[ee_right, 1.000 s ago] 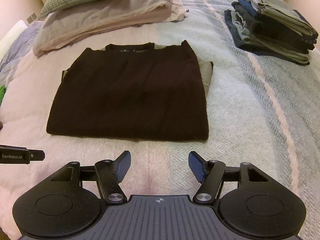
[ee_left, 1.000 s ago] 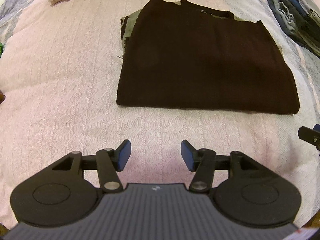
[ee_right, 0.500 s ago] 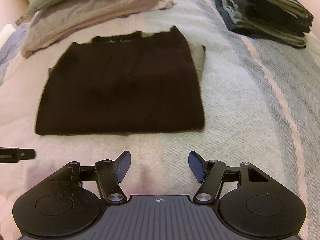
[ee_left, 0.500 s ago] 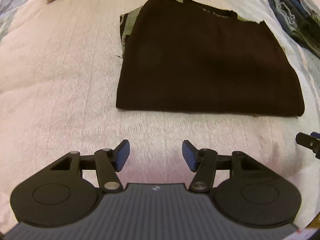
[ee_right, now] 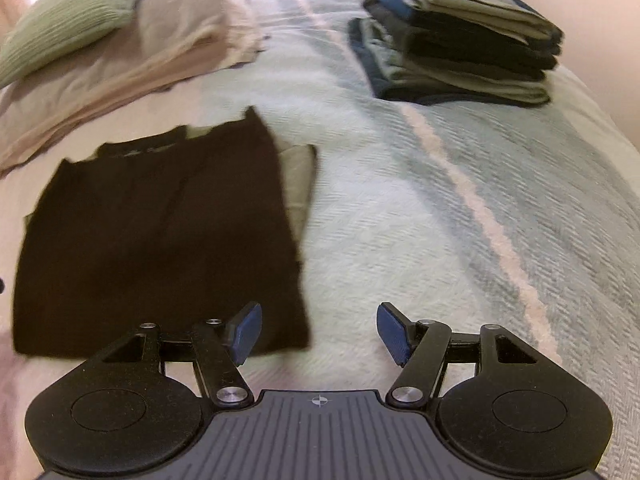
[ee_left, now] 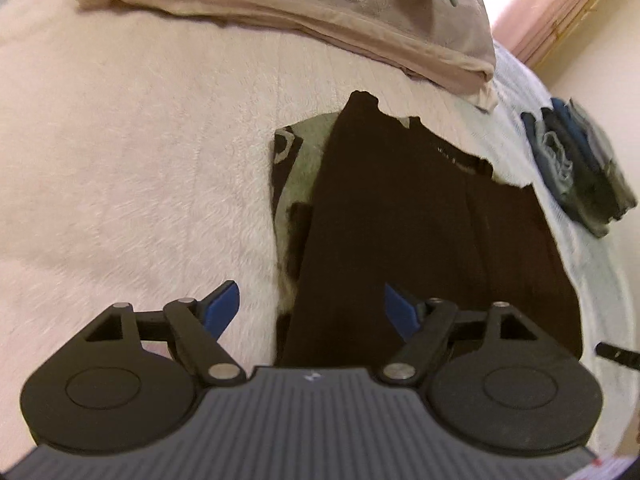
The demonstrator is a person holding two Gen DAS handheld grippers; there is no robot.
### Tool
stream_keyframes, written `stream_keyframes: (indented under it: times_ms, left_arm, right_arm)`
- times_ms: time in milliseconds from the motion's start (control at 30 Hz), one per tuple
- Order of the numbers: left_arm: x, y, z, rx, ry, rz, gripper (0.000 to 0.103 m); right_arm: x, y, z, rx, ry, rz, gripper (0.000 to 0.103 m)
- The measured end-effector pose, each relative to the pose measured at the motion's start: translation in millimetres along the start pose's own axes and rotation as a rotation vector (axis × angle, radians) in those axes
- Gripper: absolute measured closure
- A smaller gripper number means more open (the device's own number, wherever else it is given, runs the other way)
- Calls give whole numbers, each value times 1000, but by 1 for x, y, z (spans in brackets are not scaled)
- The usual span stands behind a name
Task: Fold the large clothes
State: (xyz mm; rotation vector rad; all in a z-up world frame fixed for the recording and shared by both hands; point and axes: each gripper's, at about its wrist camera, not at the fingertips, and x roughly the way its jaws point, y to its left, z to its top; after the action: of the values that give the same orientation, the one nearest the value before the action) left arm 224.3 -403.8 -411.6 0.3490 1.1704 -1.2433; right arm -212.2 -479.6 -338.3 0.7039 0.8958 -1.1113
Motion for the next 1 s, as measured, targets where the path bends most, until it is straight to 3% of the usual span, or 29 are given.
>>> stream_keyframes:
  times_ms: [100,400,467,500,533,600,700,767,867,967,1000]
  left_arm:
    - [23,12,10,-43,11,-86,20]
    - [80,39,20,-173,29,-285,22]
    - [85,40,21,-189,19,-308,34]
    - [88,39,22,-192,20,-308,50]
    - [88,37,22,-189,27,-298,58]
    - [86,35,20,-169,23,-267,76]
    - [78,29,22,-185,21,-217,85]
    - [71,14,27,-180,27,-142,87]
    - [56,-31,35,-129,28,45,88]
    - [43,-106,38,8,12,298,89]
    - [39,-130,37,51,-1,352,89]
  right_arm:
    - [5,-10,4,23,2,-35,42]
    - [18,-24,2,19,11,-77,42]
    - [23,-27,1,10,17,-72,42]
    - [26,-29,1,5,21,-70,42]
    - [30,-32,1,2,26,-70,42]
    - [37,-37,4,-2,35,-62,42]
    - [45,-48,10,-25,36,-34,42]
    - [51,-60,19,-55,27,-20,42]
    - [59,-85,36,-70,18,-8,42]
    - [59,-121,61,-77,4,20,42]
    - [55,-133,69,-86,-8,25,42]
